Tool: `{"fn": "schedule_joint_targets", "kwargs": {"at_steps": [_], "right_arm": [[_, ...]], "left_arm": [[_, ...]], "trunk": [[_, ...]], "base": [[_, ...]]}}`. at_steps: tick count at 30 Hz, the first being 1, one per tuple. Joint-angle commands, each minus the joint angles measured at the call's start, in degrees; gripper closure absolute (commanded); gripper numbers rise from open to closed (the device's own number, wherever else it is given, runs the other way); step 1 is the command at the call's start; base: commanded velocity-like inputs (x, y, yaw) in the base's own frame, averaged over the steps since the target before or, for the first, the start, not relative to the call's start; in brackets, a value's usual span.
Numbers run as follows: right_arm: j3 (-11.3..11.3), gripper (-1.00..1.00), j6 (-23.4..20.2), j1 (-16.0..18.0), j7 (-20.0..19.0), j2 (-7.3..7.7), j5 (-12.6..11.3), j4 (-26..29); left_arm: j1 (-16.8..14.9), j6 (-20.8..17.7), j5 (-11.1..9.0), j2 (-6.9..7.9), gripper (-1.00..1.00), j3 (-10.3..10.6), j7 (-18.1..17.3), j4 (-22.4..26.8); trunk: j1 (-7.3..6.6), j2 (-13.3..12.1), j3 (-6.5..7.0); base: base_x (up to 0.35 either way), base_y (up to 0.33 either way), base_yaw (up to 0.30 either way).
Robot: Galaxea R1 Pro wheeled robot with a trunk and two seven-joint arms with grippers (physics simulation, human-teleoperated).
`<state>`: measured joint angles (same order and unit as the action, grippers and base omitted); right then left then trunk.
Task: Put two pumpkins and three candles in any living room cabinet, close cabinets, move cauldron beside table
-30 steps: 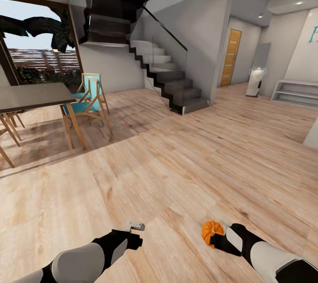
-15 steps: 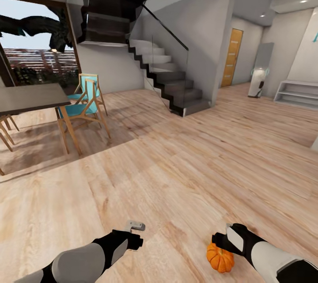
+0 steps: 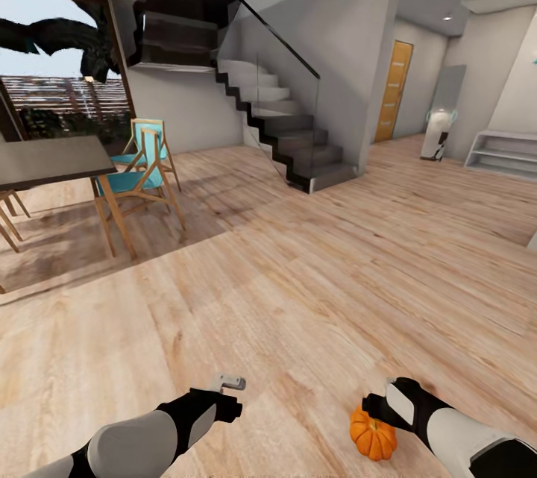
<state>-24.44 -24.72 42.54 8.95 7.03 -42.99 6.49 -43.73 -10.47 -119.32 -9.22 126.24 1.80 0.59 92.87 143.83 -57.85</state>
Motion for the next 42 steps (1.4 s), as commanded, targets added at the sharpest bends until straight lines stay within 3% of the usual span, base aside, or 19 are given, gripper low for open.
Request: {"fn": "schedule_joint_targets", "kwargs": {"at_steps": [1,13,22,33,42], "right_arm": [[-0.4,-1.0,-0.4,0.0,0.5,0.06,-0.6,0.2],[-0.4,-1.0,0.0,0.0,1.6,0.01,-0.6,0.2],[-0.4,-1.0,-0.5,0.0,1.7,0.15,-0.6,0.2],[-0.4,-1.0,-1.7,0.0,1.8,2.74,-2.3,0.2],[-0.5,-1.0,-1.7,0.0,1.8,3.36,-2.4,0.2]], "left_arm": [[0.0,-0.2,-0.6,0.0,-1.0,0.5,0.2,0.0],[-0.1,-0.1,-0.6,0.0,-1.0,0.4,-0.1,0.1],[-0.4,1.3,-0.6,-0.77,-1.0,0.4,-0.4,0.0],[-0.7,2.5,-0.7,-0.77,-1.0,0.2,-0.5,0.1],[-0.7,2.3,-0.7,-0.77,-1.0,0.2,-0.4,0.2]], "trunk": [[0.01,0.0,-0.28],[0.32,0.2,-2.94],[0.32,0.2,-2.94],[0.32,0.2,-2.94],[0.32,0.2,-2.94]], "base": [[0.0,0.0,0.0],[0.0,0.0,0.0],[0.062,0.0,0.0],[0.159,0.0,0.0],[0.233,0.0,0.0]]}}
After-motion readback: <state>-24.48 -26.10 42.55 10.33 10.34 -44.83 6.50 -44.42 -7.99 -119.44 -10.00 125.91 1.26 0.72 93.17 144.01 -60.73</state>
